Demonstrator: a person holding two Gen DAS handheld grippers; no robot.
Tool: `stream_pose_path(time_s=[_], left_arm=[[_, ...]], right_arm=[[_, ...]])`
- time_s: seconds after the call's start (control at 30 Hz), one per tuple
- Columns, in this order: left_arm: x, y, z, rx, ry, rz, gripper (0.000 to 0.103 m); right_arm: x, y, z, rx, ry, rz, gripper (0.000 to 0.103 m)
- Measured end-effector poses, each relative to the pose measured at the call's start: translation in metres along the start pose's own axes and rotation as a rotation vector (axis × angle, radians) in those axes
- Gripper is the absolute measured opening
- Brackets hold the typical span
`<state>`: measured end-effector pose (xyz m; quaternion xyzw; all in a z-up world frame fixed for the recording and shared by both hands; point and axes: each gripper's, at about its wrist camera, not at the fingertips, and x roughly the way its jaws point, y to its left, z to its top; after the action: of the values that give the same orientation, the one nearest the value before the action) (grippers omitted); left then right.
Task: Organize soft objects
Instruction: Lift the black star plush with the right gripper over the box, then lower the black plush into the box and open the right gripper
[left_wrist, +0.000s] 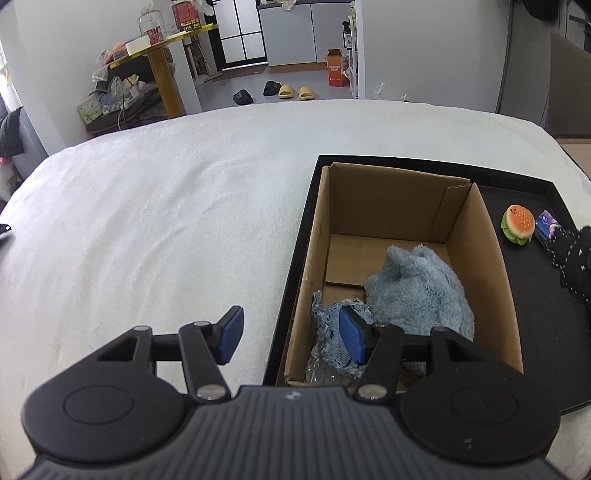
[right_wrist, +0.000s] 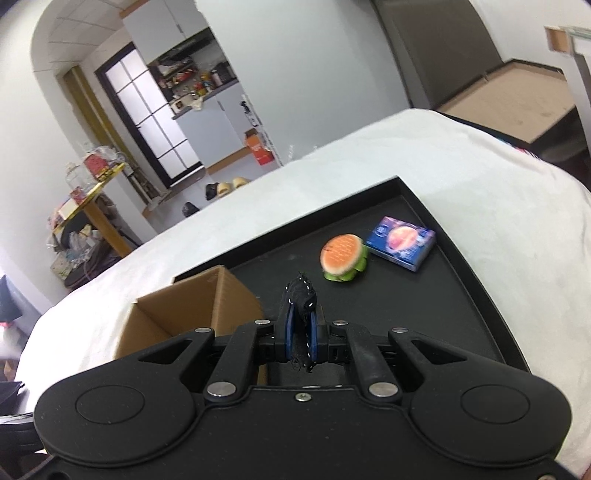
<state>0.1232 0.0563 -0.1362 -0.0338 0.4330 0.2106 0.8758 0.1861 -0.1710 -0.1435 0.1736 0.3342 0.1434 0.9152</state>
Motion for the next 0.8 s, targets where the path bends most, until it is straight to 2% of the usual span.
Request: stream_pose_path(time_s=[0.4,0.53,0.73,0.8], left_arm=[[0.011,0.02,0.001,-0.084,0.029,-0.08,0.055],[0.016,0.028,0.0,-0.118,0.043,-0.102,0.052],[0.021,0.031,0.001,-0.119,0.047,-0.114,0.051],[0.021,0.03,-0.001,-0.114,0.041,-0.115,0.048]], right_arm=[[0.002,0.049,0.012,-0.068,0.019,0.095,0.009],[0.007,0.061,0.014,-0.023,0.054,0.161,0.009],[0.02,0.085,0.007,-0.052,0.112,0.193,0.009],[0.025,0.09,0.002,-0.062,0.128,0.196,0.01]])
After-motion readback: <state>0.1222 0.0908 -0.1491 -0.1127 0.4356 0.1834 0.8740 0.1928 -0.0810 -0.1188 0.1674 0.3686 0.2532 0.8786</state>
